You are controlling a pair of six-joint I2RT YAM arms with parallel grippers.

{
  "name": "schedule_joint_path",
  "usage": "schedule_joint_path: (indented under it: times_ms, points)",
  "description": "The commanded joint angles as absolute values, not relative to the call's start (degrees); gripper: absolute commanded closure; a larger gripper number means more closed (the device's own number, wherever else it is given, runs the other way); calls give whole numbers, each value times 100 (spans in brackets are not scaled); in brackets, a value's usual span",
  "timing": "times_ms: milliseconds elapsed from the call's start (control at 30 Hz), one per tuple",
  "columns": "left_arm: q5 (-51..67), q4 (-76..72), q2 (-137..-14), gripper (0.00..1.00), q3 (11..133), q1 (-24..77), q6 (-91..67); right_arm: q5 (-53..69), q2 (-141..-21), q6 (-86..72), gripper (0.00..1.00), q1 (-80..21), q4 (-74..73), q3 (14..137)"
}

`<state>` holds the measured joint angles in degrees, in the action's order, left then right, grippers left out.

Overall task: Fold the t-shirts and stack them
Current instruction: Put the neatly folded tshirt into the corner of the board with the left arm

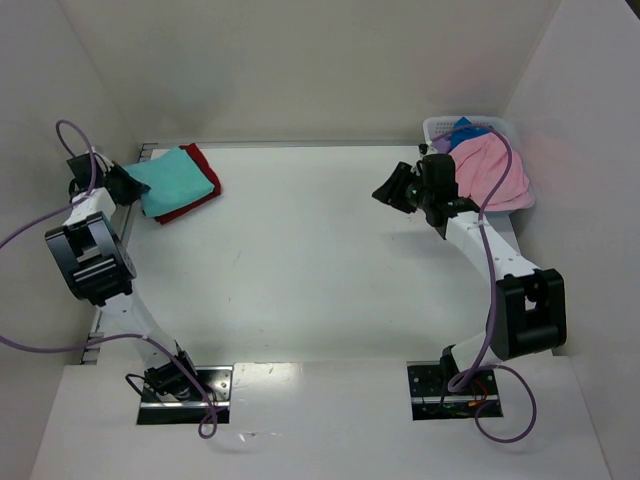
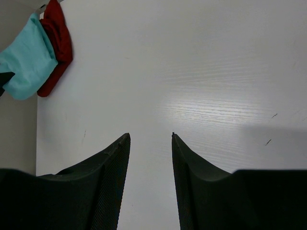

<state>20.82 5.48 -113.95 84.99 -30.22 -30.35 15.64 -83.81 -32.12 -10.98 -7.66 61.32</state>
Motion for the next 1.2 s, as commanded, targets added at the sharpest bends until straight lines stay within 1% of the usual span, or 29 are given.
schedule_joint_path:
  times_ms: [0, 33, 133, 167, 267, 300, 333, 400, 433, 467, 533, 600, 700, 733, 767, 833, 900, 967, 1000, 1067, 1100, 1133, 1167]
  points:
    - [2320, 334, -11583, 100, 8728, -2988, -2989, 1529, -8428, -3226, 54, -1116, -501, 6187]
    - [2320, 395, -11645, 96, 8788, -2866, -2988, 1529, -8429, -3226, 54, -1116, -501, 6187]
    - [2373, 536, -11812, 89, 8921, -2699, -2848, 1529, -8429, -3226, 54, -1116, -501, 6187]
    - [2373, 588, -11812, 76, 8921, -2594, -2848, 1529, -8429, -3226, 54, -1116, -501, 6240]
    - [2320, 589, -11874, 63, 8991, -2470, -2743, 1529, -8429, -3226, 54, -1116, -501, 6240]
    - [2216, 589, -11874, 54, 8991, -2470, -2742, 1529, -8429, -3226, 54, -1116, -501, 6240]
    - [2084, 589, -11787, 50, 8991, -2470, -2742, 1529, -8429, -3226, 54, -1116, -501, 6240]
    - [1786, 642, -11603, 48, 8991, -2470, -2742, 1529, -8429, -3226, 54, -1116, -501, 6240]
    - [1601, 703, -11523, 43, 8991, -2470, -2742, 1529, -8429, -3226, 54, -1116, -501, 6240]
    - [1199, 703, -11444, 40, 8991, -2470, -2742, 1529, -8429, -3278, 54, -1116, -501, 6240]
    - [776, 703, -11172, 39, 8939, -2470, -2804, 1529, -8429, -3278, 53, -1116, -449, 6240]
    - [230, 511, -10804, 31, 8755, -2470, -3005, 1529, -8429, -3278, 53, -1116, -448, 6179]
    - [-174, 281, -10373, 23, 8280, -2583, -3146, 1529, -8377, -3278, 50, -1116, -448, 6118]
    - [-176, 281, -10371, 16, 8279, -2645, -3207, 1529, -8376, -3278, 50, -1116, -396, 6117]
    - [-176, 281, -10319, 13, 8218, -2646, -3208, 1477, -8324, -3278, 50, -1116, -396, 6117]
    - [-124, 281, -10318, 11, 8287, -2707, -3208, 1477, -8323, -3278, 50, -1116, -396, 6064]
    - [-123, 281, -10318, 11, 8288, -2768, -3269, 1477, -8323, -3278, 50, -1116, -396, 6064]
    - [166, 116, -10371, 13, 8288, -2769, -3348, 1477, -8323, -3278, 50, -1116, -396, 6064]
    - [237, 62, -10432, 19, 8236, -2821, -3410, 1477, -8323, -3278, 50, -1116, -396, 6064]
    - [586, -87, -10511, 27, 8235, -2821, -3472, 1477, -8323, -3226, 50, -1116, -396, 6064]
    - [676, -157, -10634, 35, 8235, -2821, -3541, 1477, -8323, -3226, 50, -1116, -396, 6064]
    - [755, -158, -10696, 52, 8235, -2821, -3542, 1477, -8262, -3173, 50, -1116, -396, 6064]
    - [956, -237, -10748, 62, 8235, -2821, -3603, 1477, -8262, -3173, 50, -1116, -396, 6064]
